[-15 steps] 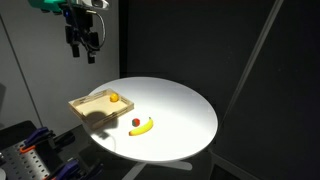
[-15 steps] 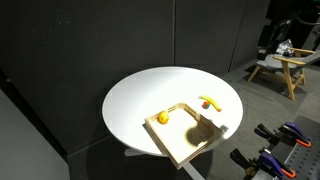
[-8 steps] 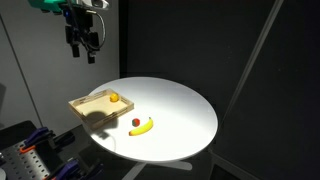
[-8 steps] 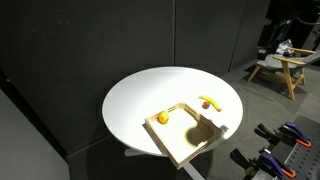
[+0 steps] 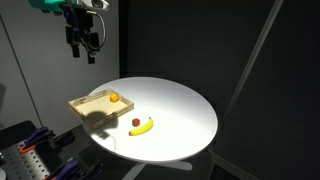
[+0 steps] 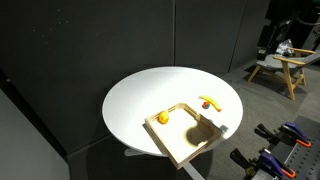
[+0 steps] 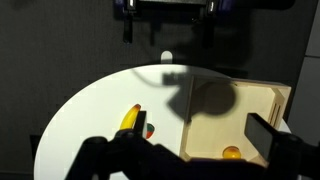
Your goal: Remove the apple from the box and put it on the table.
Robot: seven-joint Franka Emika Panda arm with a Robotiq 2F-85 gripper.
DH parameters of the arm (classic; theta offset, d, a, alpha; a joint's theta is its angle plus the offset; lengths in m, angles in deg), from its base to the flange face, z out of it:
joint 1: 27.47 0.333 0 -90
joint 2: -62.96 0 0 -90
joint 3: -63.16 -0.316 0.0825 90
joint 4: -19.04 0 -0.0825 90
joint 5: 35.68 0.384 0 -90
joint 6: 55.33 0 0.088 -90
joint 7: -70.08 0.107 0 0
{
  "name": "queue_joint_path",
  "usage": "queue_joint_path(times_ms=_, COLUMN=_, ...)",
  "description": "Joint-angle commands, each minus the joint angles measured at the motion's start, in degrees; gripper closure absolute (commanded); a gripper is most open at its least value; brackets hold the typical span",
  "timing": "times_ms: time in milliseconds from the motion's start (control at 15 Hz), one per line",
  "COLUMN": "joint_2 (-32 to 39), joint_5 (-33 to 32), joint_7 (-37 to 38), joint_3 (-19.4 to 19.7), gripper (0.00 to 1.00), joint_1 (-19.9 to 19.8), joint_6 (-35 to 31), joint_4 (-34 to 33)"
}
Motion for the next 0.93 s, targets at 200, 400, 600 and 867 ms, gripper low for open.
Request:
queue_joint_path(times_ms=200, joint_2=2.9, joint_5=0.6, joint_7=0.7, joint_3=-0.1, gripper=0.00, joint_1=0.2, joint_6=-2.7, joint_4=-2.2)
queue_joint_path(times_ms=400, joint_2=4.8, joint_5=0.7, joint_7=1.0, joint_3=-0.4, gripper=0.00, joint_1=0.4, joint_6=-4.0, joint_4=-3.4)
queue_joint_path(times_ms=600, joint_2=7.2, joint_5=0.7, joint_7=1.3, joint_3=-0.9, gripper=0.00, joint_1=0.6, joint_6=-4.8, joint_4=-5.0)
queue_joint_path(times_ms=867, joint_2=11.3, joint_5=1.0, joint_7=1.5, joint_3=-1.7, gripper=0.00, joint_1=1.4, joint_6=-4.8, joint_4=-7.7)
